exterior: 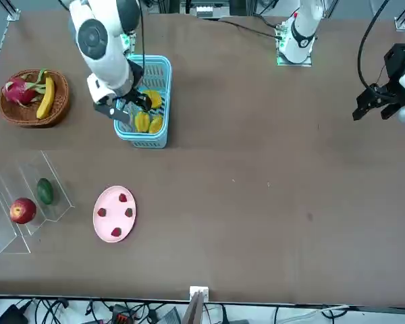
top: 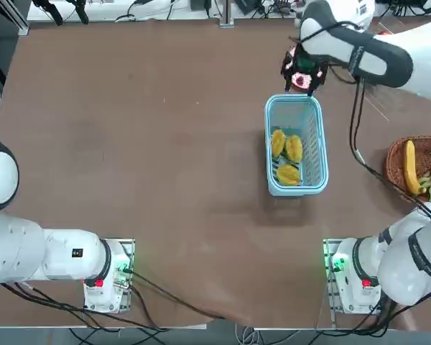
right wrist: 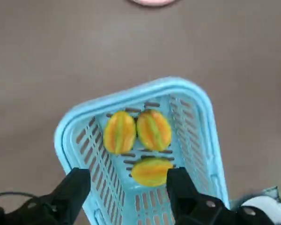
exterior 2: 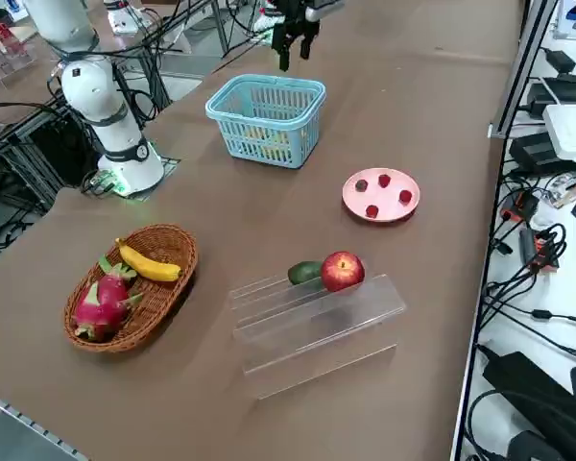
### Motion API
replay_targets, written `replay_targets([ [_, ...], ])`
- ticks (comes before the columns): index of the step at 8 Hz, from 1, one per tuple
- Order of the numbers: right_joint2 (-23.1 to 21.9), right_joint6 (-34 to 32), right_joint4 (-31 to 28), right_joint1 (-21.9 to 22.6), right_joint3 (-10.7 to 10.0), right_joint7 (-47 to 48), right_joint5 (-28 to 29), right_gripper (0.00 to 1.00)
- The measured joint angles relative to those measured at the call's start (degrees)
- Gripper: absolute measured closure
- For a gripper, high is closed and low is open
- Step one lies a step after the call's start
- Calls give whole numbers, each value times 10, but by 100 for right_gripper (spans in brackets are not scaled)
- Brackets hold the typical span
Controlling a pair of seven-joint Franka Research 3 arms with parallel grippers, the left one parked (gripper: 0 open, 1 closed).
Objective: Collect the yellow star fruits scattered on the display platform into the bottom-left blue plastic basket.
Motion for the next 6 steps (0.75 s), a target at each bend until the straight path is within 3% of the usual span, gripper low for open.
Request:
replay_targets([
  [2, -9, -36, 41, -42, -5, -87, -9, 0],
  [4, -14, -64, 78, -111, -10, -212, -9, 0],
  [6, -25, -67, 87, -162, -11, -293, -9, 0],
])
